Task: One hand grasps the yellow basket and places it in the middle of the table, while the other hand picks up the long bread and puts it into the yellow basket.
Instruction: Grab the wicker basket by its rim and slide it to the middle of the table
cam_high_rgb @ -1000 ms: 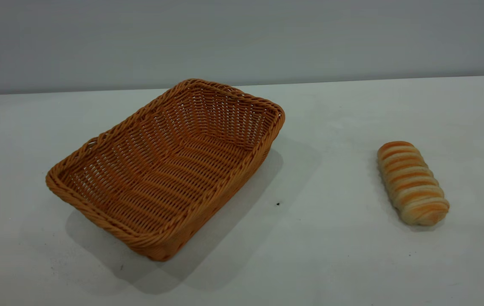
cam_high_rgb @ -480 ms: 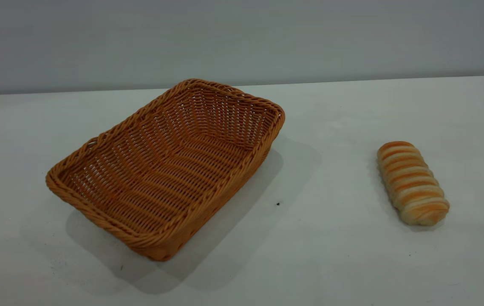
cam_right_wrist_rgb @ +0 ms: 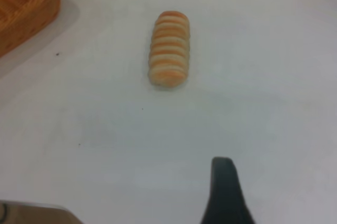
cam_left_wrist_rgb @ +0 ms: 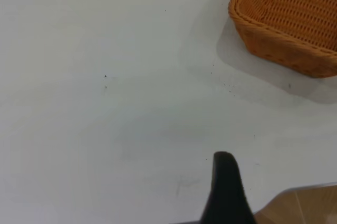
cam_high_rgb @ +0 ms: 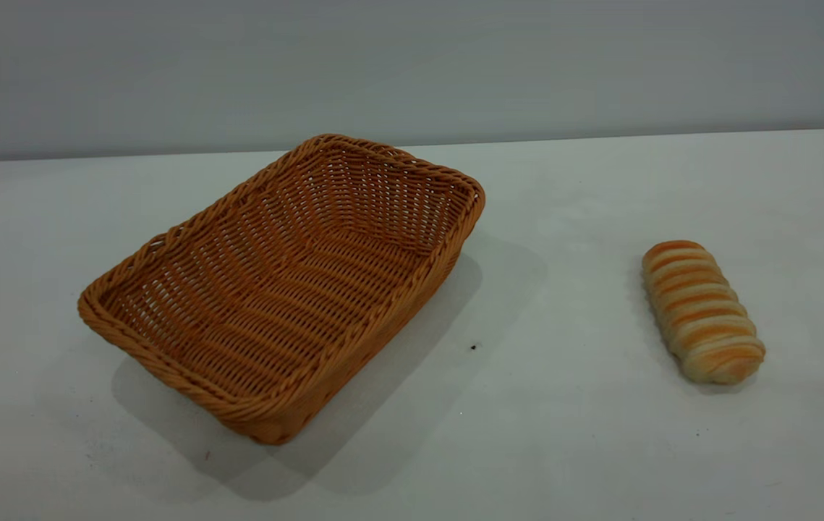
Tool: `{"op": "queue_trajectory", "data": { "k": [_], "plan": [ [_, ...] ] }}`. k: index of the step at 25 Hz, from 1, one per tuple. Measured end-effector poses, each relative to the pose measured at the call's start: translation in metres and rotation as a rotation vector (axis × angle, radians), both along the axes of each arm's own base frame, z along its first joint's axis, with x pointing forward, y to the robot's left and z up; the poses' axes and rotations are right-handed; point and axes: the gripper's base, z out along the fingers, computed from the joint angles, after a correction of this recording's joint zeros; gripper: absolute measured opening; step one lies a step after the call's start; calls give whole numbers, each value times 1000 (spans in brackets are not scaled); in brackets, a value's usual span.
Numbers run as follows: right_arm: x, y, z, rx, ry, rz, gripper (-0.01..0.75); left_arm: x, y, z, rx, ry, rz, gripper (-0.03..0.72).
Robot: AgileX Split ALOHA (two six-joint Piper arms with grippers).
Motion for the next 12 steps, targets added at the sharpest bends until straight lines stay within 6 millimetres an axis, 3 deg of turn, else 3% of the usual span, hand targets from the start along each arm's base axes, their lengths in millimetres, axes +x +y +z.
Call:
{"op": "queue_trajectory", "data": {
  "k": [12],
  "plan": [
    [0, 0, 5, 6, -36, 1, 541, 1, 0, 5, -30, 0, 26, 584]
  ]
}}
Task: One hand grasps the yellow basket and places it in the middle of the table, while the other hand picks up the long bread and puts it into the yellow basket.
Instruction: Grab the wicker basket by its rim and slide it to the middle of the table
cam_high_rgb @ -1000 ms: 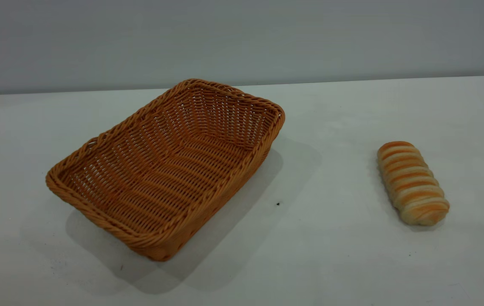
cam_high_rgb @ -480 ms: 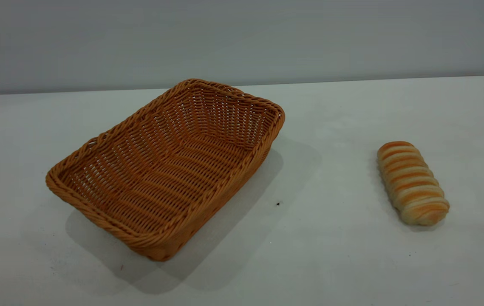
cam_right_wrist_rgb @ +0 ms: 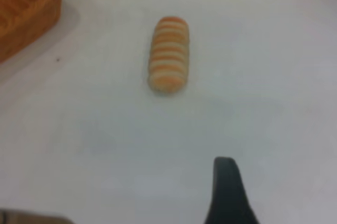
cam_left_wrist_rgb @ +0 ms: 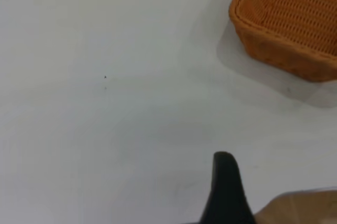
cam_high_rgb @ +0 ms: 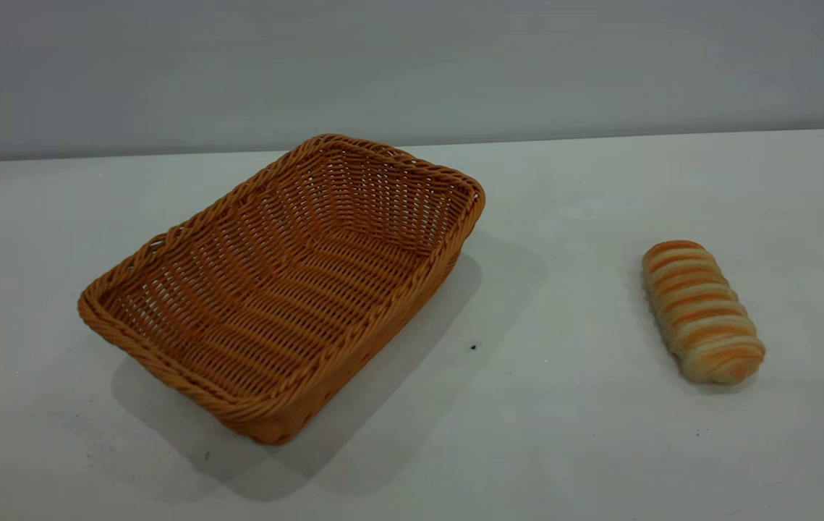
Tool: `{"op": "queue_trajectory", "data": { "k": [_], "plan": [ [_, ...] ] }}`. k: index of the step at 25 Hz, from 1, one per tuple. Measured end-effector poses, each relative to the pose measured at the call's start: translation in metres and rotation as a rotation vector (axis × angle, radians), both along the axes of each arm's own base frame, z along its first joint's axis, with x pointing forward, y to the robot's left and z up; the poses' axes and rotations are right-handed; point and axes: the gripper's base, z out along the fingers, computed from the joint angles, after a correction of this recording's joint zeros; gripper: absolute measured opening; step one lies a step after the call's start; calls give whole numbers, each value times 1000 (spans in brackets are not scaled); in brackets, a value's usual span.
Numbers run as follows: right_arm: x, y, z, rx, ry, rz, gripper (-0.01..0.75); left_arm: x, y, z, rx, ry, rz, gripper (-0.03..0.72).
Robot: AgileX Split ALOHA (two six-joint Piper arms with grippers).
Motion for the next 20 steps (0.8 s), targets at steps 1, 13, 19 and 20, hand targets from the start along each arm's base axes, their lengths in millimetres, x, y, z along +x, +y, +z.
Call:
{"op": "queue_trajectory", "data": {
  "k": [1, 13, 19, 20],
  "plan": [
    [2, 0, 3, 8, -15, 2, 540, 3, 0, 3, -20, 14, 16, 584],
    [116, 9, 8, 80, 208, 120, 538, 122, 0, 36, -169, 368, 97, 584],
    [185, 15, 17, 110, 221, 226, 538, 193, -7, 4, -330, 497, 139, 584],
    [196, 17, 15, 129, 231, 237, 538, 203, -8, -5, -354, 531, 152, 584]
  ]
}}
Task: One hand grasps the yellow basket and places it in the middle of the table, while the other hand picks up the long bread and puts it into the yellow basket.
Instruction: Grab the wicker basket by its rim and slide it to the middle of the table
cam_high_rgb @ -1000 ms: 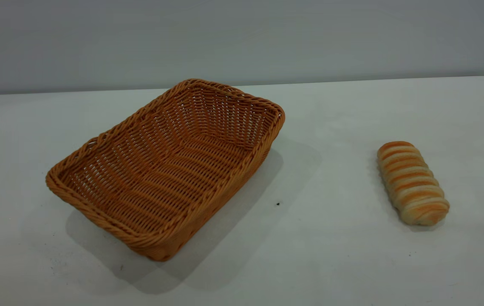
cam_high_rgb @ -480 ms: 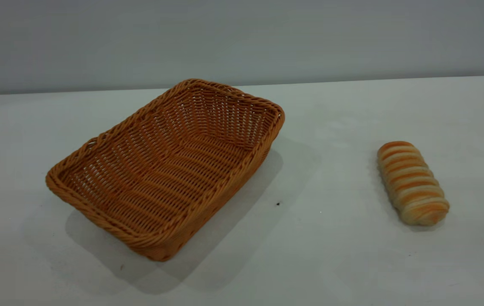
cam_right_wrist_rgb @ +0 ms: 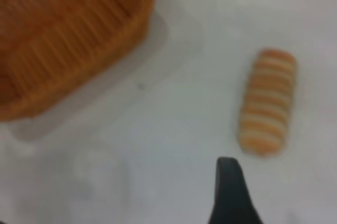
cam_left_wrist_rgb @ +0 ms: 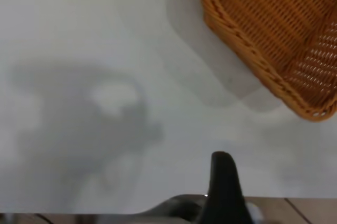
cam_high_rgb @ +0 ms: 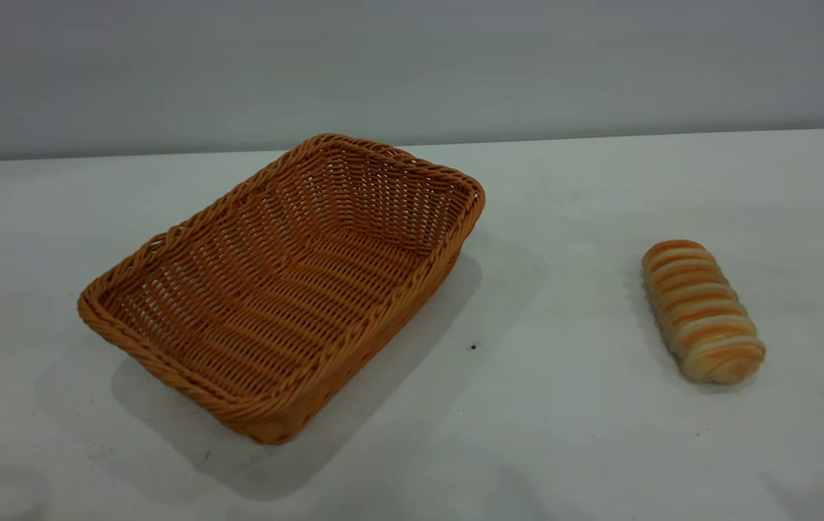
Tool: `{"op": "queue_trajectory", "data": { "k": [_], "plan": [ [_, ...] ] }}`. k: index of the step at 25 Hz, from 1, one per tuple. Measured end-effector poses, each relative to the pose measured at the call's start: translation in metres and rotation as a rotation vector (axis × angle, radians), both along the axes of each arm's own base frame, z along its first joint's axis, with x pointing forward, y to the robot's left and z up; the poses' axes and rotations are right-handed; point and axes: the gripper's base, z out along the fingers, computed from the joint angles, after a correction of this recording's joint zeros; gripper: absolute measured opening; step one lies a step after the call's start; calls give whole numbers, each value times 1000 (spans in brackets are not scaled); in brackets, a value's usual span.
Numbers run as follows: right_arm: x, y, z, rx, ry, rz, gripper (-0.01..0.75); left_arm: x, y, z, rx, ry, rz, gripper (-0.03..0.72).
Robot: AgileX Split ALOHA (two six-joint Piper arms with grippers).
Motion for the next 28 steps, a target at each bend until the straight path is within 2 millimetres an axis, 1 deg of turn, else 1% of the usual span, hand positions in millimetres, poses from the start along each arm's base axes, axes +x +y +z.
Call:
{"op": "queue_trajectory", "data": {
  "k": [3, 6, 10, 12, 15, 17, 23, 26, 28],
  "plan": [
    [29, 10, -6, 34, 17, 53, 538, 27, -1, -27, -49, 58, 51, 584],
    [50, 31, -15, 58, 33, 119, 538, 50, -3, -55, -97, 106, 114, 584],
    [70, 62, -27, 68, 56, 188, 538, 72, -18, -93, -133, 152, 165, 574],
    [77, 70, -34, 56, 67, 209, 538, 78, -29, -111, -145, 182, 177, 564],
    [82, 75, -43, 47, 93, 219, 538, 84, -44, -130, -160, 205, 203, 557],
    [84, 76, -47, 43, 104, 219, 538, 86, -51, -139, -167, 213, 221, 557],
    [85, 76, -48, 38, 99, 220, 538, 91, -69, -162, -175, 206, 292, 556],
    [85, 76, -47, 37, 99, 221, 538, 92, -79, -179, -161, 198, 339, 554],
    [85, 76, -47, 37, 99, 221, 538, 93, -81, -188, -153, 196, 380, 542]
  ]
}}
